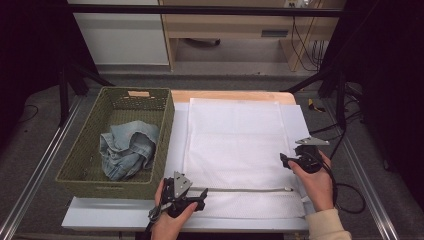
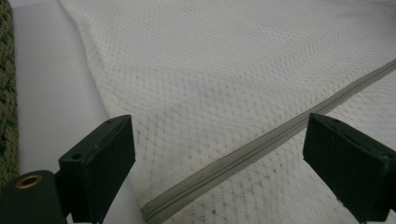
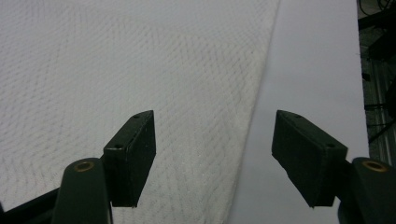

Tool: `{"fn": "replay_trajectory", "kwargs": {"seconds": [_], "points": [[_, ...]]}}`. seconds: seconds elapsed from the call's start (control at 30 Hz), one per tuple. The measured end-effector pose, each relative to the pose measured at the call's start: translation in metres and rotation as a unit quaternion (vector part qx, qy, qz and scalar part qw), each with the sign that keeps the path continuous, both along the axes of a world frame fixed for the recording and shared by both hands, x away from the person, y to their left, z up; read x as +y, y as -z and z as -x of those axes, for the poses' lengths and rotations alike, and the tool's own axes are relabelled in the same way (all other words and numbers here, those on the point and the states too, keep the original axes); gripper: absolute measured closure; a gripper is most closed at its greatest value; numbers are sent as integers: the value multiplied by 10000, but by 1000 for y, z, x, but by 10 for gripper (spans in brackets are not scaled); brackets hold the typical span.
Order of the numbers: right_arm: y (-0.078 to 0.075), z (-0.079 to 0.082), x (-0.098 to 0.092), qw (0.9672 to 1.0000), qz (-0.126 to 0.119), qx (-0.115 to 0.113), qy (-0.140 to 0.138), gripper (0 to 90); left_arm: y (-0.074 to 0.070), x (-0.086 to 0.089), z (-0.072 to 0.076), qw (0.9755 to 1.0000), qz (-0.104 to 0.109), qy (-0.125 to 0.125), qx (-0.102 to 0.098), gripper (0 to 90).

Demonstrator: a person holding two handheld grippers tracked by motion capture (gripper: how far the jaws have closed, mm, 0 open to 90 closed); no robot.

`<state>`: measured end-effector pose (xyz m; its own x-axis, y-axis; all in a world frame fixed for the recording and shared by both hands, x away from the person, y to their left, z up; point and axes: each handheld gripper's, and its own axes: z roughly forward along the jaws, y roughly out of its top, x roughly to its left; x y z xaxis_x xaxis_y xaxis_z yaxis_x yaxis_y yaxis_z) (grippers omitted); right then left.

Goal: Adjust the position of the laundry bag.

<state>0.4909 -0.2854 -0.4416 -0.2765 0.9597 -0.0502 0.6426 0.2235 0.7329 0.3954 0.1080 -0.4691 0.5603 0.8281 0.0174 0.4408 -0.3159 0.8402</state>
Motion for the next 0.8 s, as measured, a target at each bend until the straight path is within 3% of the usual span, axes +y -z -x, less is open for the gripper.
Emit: {"fn": "replay_trajectory", "kwargs": {"seconds": [0.3,0.8], "points": [[10,-2,-2,9998,25,185,-6,335,0,0,0,10000,-6,-5,9,88],[19,-3,-5,9994,60,331,31,479,1,-2,1,10000,-88,37,-11,91]]}}
